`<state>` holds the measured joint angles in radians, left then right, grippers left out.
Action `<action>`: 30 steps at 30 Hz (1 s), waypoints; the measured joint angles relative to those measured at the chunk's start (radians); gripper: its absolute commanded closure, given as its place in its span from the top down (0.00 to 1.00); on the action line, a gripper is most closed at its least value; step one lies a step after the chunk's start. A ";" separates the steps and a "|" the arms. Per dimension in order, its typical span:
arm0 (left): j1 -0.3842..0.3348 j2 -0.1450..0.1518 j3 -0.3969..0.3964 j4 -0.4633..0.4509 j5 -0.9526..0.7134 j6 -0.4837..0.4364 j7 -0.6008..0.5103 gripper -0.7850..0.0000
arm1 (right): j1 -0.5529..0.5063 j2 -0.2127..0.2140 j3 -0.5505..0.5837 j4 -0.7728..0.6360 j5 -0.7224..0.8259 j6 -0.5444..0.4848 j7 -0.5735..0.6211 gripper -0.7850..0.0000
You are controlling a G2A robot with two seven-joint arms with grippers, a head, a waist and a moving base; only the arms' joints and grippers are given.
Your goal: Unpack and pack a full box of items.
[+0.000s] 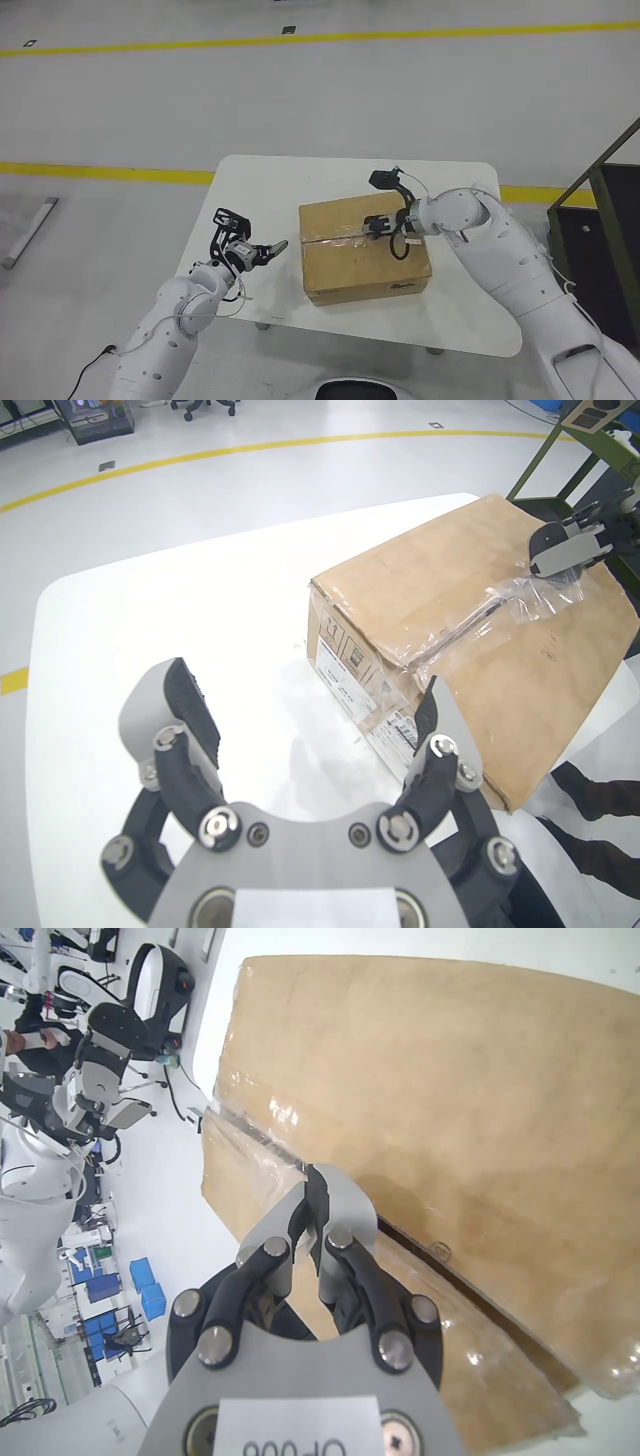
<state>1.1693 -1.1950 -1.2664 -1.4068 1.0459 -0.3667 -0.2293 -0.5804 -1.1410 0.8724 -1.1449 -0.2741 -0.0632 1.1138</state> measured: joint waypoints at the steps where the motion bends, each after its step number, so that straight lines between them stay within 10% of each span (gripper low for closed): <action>1: -0.001 0.000 0.001 0.001 0.001 -0.001 0.000 1.00 | 0.002 0.000 -0.005 -0.003 -0.018 -0.002 -0.004 0.00; 30: -0.005 0.001 0.002 0.005 0.004 -0.001 0.007 1.00 | -0.017 -0.010 -0.034 -0.018 -0.185 -0.003 -0.069 0.00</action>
<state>1.1644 -1.1945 -1.2644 -1.4016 1.0504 -0.3672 -0.2222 -0.5970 -1.1508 0.8387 -1.1633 -0.4588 -0.0658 1.0448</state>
